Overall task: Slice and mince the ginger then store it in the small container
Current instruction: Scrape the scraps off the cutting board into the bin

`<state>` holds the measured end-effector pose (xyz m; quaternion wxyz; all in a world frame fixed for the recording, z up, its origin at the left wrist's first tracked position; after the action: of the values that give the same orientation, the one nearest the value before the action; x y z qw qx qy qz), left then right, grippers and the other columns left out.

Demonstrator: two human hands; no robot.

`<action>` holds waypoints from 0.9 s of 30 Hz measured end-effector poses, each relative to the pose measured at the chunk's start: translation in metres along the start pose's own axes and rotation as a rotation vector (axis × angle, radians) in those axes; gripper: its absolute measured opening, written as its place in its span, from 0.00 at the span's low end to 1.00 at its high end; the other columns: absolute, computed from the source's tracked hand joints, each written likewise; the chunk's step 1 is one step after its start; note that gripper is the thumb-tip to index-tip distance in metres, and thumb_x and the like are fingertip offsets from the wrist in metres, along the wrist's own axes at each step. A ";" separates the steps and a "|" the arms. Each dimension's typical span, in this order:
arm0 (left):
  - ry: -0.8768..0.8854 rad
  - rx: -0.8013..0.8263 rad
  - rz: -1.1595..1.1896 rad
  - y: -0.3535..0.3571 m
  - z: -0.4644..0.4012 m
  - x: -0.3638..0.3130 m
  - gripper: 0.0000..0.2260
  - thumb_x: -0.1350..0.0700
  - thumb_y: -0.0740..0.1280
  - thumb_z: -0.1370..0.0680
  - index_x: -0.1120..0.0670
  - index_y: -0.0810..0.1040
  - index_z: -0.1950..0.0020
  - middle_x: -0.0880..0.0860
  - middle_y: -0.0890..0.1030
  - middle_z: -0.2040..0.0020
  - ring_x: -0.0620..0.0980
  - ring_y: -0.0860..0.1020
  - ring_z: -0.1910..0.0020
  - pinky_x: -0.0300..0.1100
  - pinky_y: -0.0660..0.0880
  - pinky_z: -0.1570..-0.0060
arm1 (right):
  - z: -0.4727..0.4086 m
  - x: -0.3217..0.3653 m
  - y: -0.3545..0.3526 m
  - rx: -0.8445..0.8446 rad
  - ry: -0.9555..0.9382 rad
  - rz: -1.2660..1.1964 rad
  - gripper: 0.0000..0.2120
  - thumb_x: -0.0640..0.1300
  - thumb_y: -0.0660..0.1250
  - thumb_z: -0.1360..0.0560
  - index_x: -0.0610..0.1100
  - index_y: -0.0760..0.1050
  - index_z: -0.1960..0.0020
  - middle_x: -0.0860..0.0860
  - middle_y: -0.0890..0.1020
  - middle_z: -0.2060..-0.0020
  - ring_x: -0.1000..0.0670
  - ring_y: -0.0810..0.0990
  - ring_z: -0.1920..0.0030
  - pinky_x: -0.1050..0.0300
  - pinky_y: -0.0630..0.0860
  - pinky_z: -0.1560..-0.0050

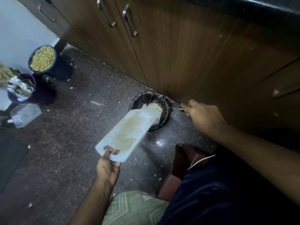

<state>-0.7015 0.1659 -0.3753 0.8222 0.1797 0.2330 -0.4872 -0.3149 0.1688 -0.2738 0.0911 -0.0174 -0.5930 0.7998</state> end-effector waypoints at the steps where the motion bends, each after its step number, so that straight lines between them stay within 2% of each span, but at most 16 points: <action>1: 0.008 -0.006 -0.010 -0.001 -0.001 -0.001 0.09 0.58 0.60 0.14 0.58 0.76 0.50 0.51 0.86 0.63 0.46 0.86 0.64 0.47 0.83 0.56 | 0.001 0.001 -0.001 0.005 -0.040 -0.008 0.27 0.36 0.63 0.21 0.54 0.65 0.25 0.52 0.74 0.45 0.51 0.79 0.50 0.60 0.59 0.71; 3: 0.022 -0.028 -0.016 -0.004 -0.001 -0.002 0.09 0.57 0.60 0.14 0.58 0.76 0.50 0.52 0.86 0.62 0.46 0.86 0.64 0.47 0.82 0.56 | 0.005 0.012 -0.003 0.030 -0.140 0.016 0.23 0.39 0.61 0.19 0.55 0.66 0.27 0.54 0.75 0.45 0.52 0.80 0.51 0.60 0.55 0.73; 5: 0.036 -0.036 -0.017 -0.005 -0.001 -0.005 0.10 0.56 0.60 0.13 0.57 0.76 0.51 0.52 0.84 0.61 0.46 0.83 0.68 0.43 0.83 0.64 | 0.011 0.024 -0.003 0.067 -0.209 0.017 0.17 0.42 0.59 0.17 0.53 0.68 0.30 0.56 0.74 0.47 0.53 0.79 0.50 0.59 0.58 0.71; 7: 0.053 -0.041 -0.023 -0.003 0.001 -0.007 0.10 0.56 0.59 0.13 0.56 0.75 0.51 0.50 0.81 0.63 0.44 0.80 0.72 0.39 0.76 0.75 | 0.016 0.032 0.001 0.095 -0.216 -0.002 0.15 0.44 0.57 0.17 0.51 0.68 0.31 0.55 0.75 0.48 0.52 0.80 0.50 0.58 0.64 0.67; 10: 0.068 -0.066 -0.039 -0.001 0.006 -0.008 0.10 0.57 0.58 0.13 0.56 0.73 0.53 0.49 0.78 0.67 0.44 0.76 0.76 0.35 0.67 0.82 | 0.013 0.032 0.007 0.086 -0.162 0.032 0.17 0.39 0.58 0.18 0.48 0.69 0.30 0.52 0.77 0.44 0.51 0.81 0.49 0.55 0.69 0.64; 12: 0.081 -0.090 -0.055 -0.003 0.008 -0.012 0.11 0.59 0.58 0.13 0.56 0.72 0.54 0.50 0.76 0.67 0.44 0.75 0.76 0.35 0.65 0.82 | 0.007 0.028 0.013 0.081 -0.122 0.073 0.18 0.37 0.58 0.20 0.46 0.69 0.31 0.49 0.78 0.43 0.49 0.83 0.51 0.54 0.74 0.63; 14: 0.088 -0.127 -0.078 -0.006 0.008 -0.016 0.10 0.60 0.58 0.14 0.56 0.72 0.54 0.52 0.77 0.63 0.46 0.78 0.71 0.35 0.70 0.80 | 0.003 0.024 0.017 0.074 -0.092 0.107 0.19 0.36 0.59 0.20 0.44 0.69 0.30 0.48 0.79 0.43 0.49 0.83 0.53 0.53 0.76 0.63; 16: 0.092 -0.153 -0.093 -0.006 0.008 -0.019 0.10 0.61 0.59 0.14 0.56 0.73 0.55 0.53 0.77 0.61 0.49 0.79 0.66 0.38 0.75 0.78 | 0.001 0.018 0.017 0.043 -0.070 0.072 0.22 0.35 0.59 0.20 0.43 0.66 0.27 0.47 0.78 0.41 0.48 0.83 0.52 0.53 0.73 0.65; 20: 0.110 -0.159 -0.095 -0.003 0.009 -0.021 0.11 0.62 0.58 0.14 0.55 0.73 0.56 0.53 0.77 0.63 0.46 0.80 0.71 0.38 0.73 0.77 | 0.007 0.020 0.008 0.019 -0.131 -0.026 0.23 0.37 0.58 0.19 0.48 0.63 0.26 0.51 0.77 0.41 0.50 0.81 0.51 0.55 0.67 0.64; 23: 0.125 -0.154 -0.106 0.001 0.011 -0.023 0.11 0.62 0.59 0.15 0.54 0.74 0.56 0.51 0.78 0.65 0.44 0.80 0.72 0.39 0.73 0.76 | 0.014 0.027 0.013 0.087 -0.194 -0.003 0.19 0.37 0.59 0.20 0.49 0.67 0.31 0.52 0.76 0.46 0.50 0.81 0.52 0.55 0.66 0.64; 27: 0.142 -0.138 -0.096 0.008 0.016 -0.026 0.11 0.63 0.59 0.15 0.54 0.73 0.56 0.52 0.76 0.63 0.44 0.79 0.74 0.36 0.68 0.80 | 0.012 0.018 0.027 0.156 -0.122 0.012 0.17 0.37 0.58 0.21 0.48 0.69 0.33 0.51 0.77 0.46 0.49 0.81 0.50 0.54 0.67 0.62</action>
<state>-0.7020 0.1796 -0.3468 0.7898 0.1455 0.3322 -0.4947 -0.3372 0.1529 -0.2943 0.0510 0.0350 -0.5333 0.8437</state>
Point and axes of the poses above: each hand's wrist, its own z-axis away from the middle knuckle, its own y-axis out of the palm, x = y × z, the point moved 10 cm from there along -z, towards the middle knuckle
